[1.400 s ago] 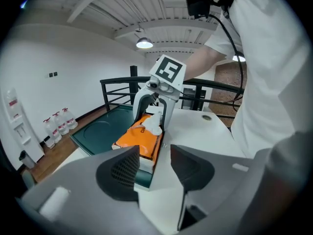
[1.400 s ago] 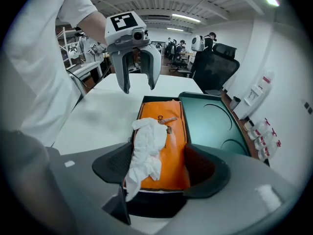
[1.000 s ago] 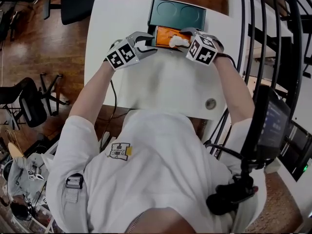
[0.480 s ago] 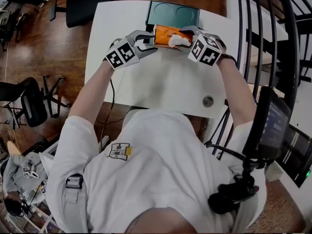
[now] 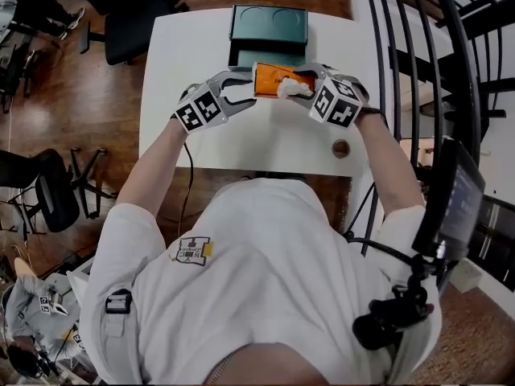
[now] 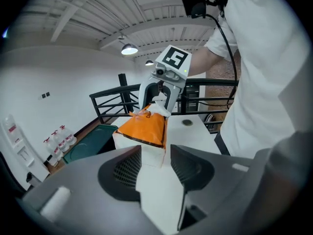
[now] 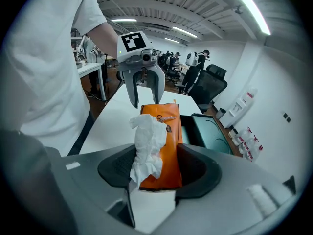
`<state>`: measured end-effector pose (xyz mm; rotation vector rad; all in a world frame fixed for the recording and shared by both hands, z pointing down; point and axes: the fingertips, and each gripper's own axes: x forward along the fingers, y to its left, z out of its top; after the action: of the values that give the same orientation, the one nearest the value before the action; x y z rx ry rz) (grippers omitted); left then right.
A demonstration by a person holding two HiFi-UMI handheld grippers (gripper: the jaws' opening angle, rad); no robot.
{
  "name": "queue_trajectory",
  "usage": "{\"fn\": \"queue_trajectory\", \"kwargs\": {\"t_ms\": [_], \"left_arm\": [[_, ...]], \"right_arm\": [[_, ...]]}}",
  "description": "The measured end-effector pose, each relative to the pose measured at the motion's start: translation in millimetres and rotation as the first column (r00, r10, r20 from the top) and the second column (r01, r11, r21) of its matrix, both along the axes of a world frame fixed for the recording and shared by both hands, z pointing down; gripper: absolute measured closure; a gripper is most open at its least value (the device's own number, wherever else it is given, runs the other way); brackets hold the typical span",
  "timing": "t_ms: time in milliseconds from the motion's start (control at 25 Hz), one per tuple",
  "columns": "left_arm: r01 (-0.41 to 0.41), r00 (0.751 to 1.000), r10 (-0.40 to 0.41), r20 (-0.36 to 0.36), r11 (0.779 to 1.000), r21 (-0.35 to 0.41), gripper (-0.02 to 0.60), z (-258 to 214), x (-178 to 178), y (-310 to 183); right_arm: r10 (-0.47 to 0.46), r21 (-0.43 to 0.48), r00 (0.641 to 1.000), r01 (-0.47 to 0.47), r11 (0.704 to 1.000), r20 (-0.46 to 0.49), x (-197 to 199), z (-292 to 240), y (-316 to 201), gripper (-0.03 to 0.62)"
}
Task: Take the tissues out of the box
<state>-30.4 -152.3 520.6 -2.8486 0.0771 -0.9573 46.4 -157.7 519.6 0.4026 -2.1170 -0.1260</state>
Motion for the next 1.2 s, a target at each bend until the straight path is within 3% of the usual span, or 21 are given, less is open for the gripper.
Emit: {"fn": "queue_trajectory", "kwargs": {"t_ms": [440, 640, 800, 1000, 1200], "left_arm": [[-0.069, 0.996, 0.075, 0.057, 0.993, -0.097, 0.405, 54, -34, 103], [-0.057, 0.994, 0.068, 0.090, 0.991, -0.125, 0.405, 74, -42, 116], [-0.043, 0.994, 0.056, 0.099, 0.991, -0.130, 0.405, 78, -45, 119], [-0.014, 0.997, 0.024, 0.078, 0.992, -0.126, 0.405, 73, -50, 121], [0.044, 0.999, -0.044, 0.004, 0.989, -0.140, 0.405, 72, -63, 125]], "right_arm": [[0.032, -0.114, 0.999, -0.035, 0.993, -0.036, -33, 62, 117, 0.361], [-0.005, -0.148, 0.997, -0.007, 0.989, -0.076, -40, 92, 128, 0.347], [-0.011, -0.159, 0.997, -0.001, 0.987, -0.078, -40, 98, 128, 0.298], [0.022, -0.126, 1.000, -0.023, 0.992, -0.011, -39, 80, 133, 0.290], [0.217, -0.064, 0.964, -0.210, 0.976, 0.155, -31, 42, 148, 0.334]]}}
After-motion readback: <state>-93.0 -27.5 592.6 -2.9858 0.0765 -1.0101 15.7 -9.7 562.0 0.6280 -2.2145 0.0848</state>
